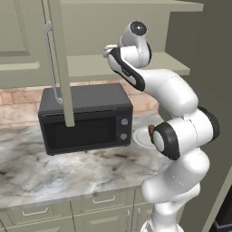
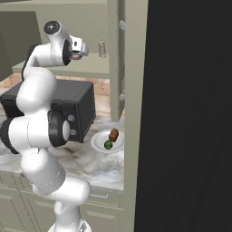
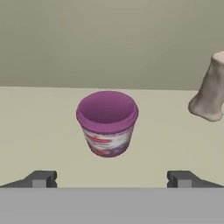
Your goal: Pick the avocado and bread from the counter and place them on the plate. Then pick the jam from the cabinet and place it next to the plate. Lastly close the cabinet door.
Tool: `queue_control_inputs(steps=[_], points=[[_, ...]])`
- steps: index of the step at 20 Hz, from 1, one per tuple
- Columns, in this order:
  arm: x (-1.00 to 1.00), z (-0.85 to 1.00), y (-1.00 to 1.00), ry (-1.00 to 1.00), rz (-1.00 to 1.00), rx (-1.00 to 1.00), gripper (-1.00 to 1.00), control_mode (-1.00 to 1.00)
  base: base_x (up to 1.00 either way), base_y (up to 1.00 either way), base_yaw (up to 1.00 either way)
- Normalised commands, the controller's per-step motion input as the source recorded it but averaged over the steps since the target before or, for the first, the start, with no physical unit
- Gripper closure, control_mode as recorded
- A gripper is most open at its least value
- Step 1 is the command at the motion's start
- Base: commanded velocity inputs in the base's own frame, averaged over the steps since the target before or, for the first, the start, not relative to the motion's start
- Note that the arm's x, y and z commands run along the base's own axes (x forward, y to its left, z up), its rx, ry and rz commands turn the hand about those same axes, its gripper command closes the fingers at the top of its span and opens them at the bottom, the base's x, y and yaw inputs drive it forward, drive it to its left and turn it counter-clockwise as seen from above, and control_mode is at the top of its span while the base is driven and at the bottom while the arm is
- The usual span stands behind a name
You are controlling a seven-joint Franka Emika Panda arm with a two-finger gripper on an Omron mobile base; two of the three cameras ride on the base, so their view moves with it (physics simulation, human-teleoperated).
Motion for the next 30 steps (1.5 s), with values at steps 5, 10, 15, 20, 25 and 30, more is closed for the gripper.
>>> queue_control_inputs(steps=[5,10,15,20,25,30], points=[[0.24,-0.08,0.07,0.01,0.0,-0.01,-1.0,-1.0,0.0,0.0,0.0],[0.22,-0.15,0.05,0.01,0.0,0.0,-1.0,-1.0,0.0,0.0,0.0],[0.21,-0.06,0.01,0.0,0.0,0.0,-1.0,-1.0,0.0,0.0,0.0],[0.21,0.0,0.0,0.02,0.0,0.0,-1.0,-1.0,0.0,0.0,0.0],[0.18,-0.02,0.04,0.02,0.0,0.0,-1.0,-1.0,0.0,0.0,0.0],[0.04,-0.11,0.13,0.02,0.0,0.0,1.0,-1.0,0.0,0.0,0.0]])
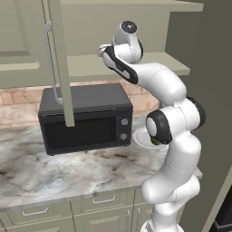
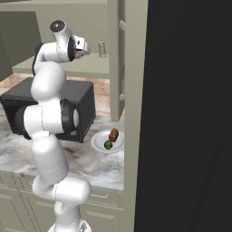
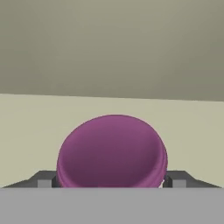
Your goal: Pick the avocado and bread from the counter and place them on the plate. Then pick the jam from the cabinet and place it next to the plate. Lastly close the cabinet door.
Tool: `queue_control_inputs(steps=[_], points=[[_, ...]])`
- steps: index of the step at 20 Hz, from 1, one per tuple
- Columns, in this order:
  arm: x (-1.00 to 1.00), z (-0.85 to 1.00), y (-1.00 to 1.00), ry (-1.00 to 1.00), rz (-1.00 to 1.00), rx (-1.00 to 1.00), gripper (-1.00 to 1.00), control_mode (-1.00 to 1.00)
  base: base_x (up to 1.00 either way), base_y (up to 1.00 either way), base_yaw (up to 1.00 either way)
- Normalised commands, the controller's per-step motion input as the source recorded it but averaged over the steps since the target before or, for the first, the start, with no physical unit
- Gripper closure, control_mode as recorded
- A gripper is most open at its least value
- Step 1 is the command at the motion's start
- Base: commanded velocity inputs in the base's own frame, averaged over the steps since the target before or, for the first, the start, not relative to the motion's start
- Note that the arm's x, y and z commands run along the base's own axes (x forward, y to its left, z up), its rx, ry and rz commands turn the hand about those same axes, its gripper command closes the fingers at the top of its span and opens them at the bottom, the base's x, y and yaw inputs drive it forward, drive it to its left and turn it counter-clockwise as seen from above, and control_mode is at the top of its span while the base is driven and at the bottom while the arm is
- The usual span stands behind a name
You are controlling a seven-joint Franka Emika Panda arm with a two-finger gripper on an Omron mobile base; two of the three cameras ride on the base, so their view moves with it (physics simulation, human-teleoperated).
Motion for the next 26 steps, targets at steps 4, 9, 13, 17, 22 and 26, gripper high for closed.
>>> queue_control_inputs(steps=[4,9,13,17,22,26], points=[[0.0,-0.25,0.04,0.03,0.0,0.0,1.0,-1.0,0.0,0.0,0.0],[0.0,-0.17,0.0,0.04,0.0,0.0,1.0,-1.0,0.0,0.0,0.0],[-0.23,-0.23,-0.01,0.01,-0.02,0.0,1.0,-1.0,0.0,0.0,0.0],[-0.37,-0.44,0.0,0.0,-0.02,0.0,1.0,-1.0,0.0,0.0,0.0],[-0.64,-0.1,-0.15,0.0,-0.06,0.0,1.0,-1.0,0.0,0.0,0.0],[-0.73,0.0,-0.2,0.0,-0.11,0.0,1.0,-1.0,0.0,0.0,0.0]])
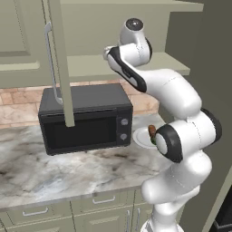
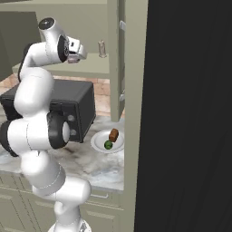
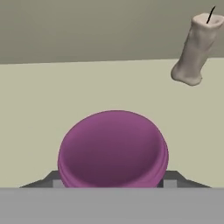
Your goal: Pick the avocado and bread from the counter and place them on the plate. Then pick the jam from the cabinet and place it next to the plate. Lastly close the cabinet door.
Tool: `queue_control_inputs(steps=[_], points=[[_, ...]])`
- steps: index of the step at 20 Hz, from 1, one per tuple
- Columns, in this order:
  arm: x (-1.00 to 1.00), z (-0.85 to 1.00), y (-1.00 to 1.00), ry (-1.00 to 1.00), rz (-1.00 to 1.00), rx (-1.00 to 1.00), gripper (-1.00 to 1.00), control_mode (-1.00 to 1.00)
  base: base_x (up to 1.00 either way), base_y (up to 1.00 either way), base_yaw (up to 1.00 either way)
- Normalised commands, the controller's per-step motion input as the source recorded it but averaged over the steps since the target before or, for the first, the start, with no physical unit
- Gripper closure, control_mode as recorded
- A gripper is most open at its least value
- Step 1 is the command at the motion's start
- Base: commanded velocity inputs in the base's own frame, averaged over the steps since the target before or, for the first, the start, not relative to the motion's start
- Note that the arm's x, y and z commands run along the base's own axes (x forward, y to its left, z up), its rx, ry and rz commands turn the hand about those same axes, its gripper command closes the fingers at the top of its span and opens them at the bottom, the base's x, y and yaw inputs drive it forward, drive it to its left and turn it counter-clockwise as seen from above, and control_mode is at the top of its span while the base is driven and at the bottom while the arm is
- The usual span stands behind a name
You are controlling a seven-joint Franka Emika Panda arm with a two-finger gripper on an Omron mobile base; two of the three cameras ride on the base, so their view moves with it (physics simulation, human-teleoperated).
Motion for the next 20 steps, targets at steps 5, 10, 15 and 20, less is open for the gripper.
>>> queue_control_inputs(steps=[5,10,15,20], points=[[-0.83,0.0,-0.14,-0.01,-0.09,0.0,1.0,-1.0,0.0,0.0,0.0],[-0.95,0.16,-0.07,-0.02,-0.02,0.0,1.0,-1.0,0.0,0.0,0.0],[-1.0,0.3,-0.1,0.0,0.0,0.0,1.0,-1.0,0.0,0.0,0.0],[-0.98,0.07,-0.14,0.01,0.01,0.0,1.0,-1.0,0.0,0.0,0.0]])
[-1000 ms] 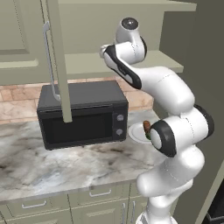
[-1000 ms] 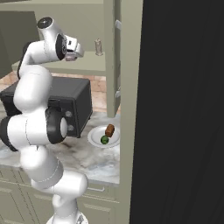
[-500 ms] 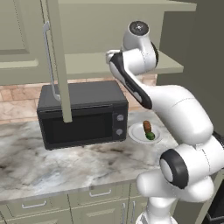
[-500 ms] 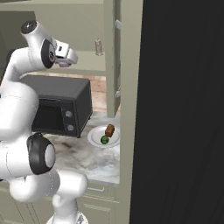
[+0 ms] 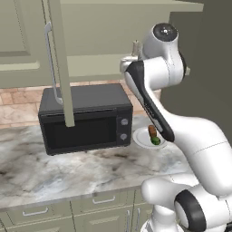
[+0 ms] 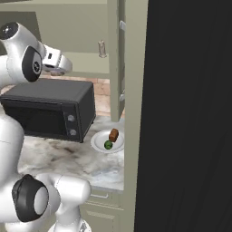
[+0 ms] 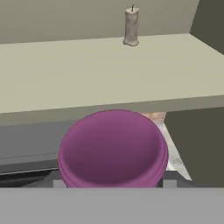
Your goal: Pick the avocado and bread from the counter and place them on the plate. Then pick the jam from the cabinet and place it next to the plate. Lastly close the cabinet door.
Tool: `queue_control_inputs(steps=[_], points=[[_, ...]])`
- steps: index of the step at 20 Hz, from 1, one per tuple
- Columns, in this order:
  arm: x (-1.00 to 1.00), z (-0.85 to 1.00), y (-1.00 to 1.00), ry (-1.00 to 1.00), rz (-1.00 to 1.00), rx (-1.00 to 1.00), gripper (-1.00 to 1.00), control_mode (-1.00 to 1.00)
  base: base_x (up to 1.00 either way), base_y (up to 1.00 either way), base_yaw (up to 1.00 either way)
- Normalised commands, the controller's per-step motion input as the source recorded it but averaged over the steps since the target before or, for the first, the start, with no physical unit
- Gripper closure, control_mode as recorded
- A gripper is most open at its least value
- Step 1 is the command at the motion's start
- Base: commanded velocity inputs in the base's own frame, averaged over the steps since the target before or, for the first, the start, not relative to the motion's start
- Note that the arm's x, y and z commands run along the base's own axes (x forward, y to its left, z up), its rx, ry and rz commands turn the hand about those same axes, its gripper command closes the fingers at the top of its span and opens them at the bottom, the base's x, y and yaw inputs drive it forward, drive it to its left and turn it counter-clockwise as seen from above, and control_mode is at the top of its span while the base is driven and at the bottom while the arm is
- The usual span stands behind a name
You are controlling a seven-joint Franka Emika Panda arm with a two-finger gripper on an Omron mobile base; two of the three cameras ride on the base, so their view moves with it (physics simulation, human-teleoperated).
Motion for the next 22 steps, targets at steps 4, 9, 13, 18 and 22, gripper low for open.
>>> queue_control_inputs(steps=[4,9,13,18,22], points=[[-0.85,-0.08,-0.16,0.07,0.02,0.0,1.0,-1.0,0.0,0.0,0.0],[-0.68,-0.2,-0.22,0.14,0.0,0.0,1.0,-1.0,0.0,0.0,0.0],[-0.5,-0.26,-0.25,0.18,0.0,0.0,1.0,-1.0,0.0,0.0,0.0],[-0.23,-0.32,-0.27,0.14,0.0,-0.05,1.0,-1.0,0.0,0.0,0.0],[-0.01,-0.64,-0.23,0.05,0.0,-0.03,1.0,-1.0,0.0,0.0,0.0]])
